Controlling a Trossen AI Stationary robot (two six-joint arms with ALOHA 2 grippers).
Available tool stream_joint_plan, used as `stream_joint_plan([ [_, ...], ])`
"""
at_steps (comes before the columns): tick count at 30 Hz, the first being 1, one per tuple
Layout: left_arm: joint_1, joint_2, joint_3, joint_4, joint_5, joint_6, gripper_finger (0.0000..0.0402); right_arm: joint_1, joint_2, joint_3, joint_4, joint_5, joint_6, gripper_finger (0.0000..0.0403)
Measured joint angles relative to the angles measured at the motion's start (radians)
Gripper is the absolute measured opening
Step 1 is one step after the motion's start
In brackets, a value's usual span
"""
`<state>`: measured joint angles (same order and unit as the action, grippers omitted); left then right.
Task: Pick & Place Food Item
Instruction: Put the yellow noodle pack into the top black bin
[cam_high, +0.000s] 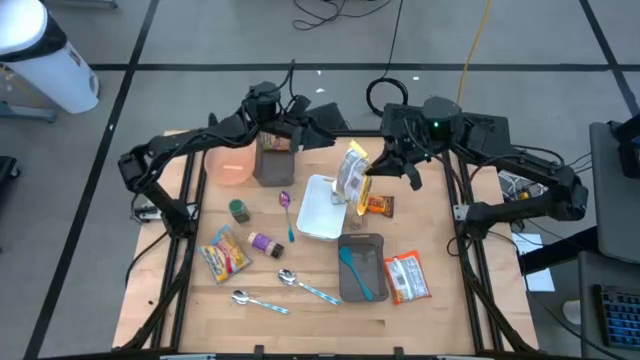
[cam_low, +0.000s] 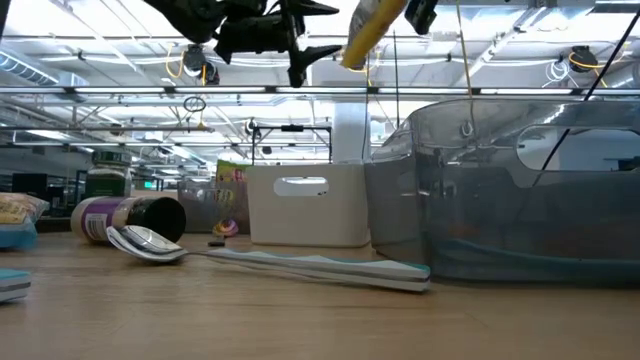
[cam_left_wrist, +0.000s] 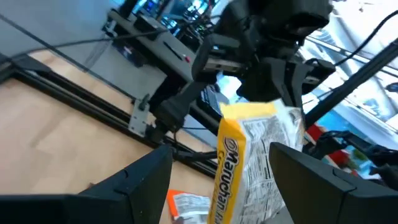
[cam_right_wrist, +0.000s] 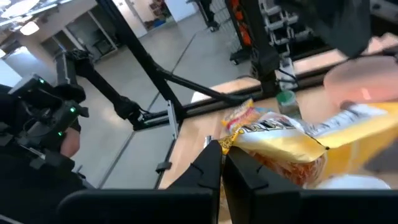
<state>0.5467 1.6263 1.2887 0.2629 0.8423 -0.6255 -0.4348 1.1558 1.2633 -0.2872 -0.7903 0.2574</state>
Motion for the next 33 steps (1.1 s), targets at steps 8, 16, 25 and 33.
stream_joint_plan([
  [8,-0.044,0.074,0.101,0.004,0.049,-0.010,0.0271,0.018,0.053,0.000,0.112,-0.070,0.052,0.0000],
  [16,-0.059,0.120,0.187,-0.001,0.127,-0.030,0.0271,0.016,0.069,0.000,0.128,-0.078,0.043,0.0000],
  [25,-0.058,0.122,0.188,-0.101,0.117,0.021,0.0271,0.009,0.062,0.000,0.155,-0.106,0.052,0.0000],
  [33,-0.058,0.122,0.188,-0.104,0.119,0.017,0.0259,0.009,0.062,0.000,0.152,-0.105,0.049,0.0000],
])
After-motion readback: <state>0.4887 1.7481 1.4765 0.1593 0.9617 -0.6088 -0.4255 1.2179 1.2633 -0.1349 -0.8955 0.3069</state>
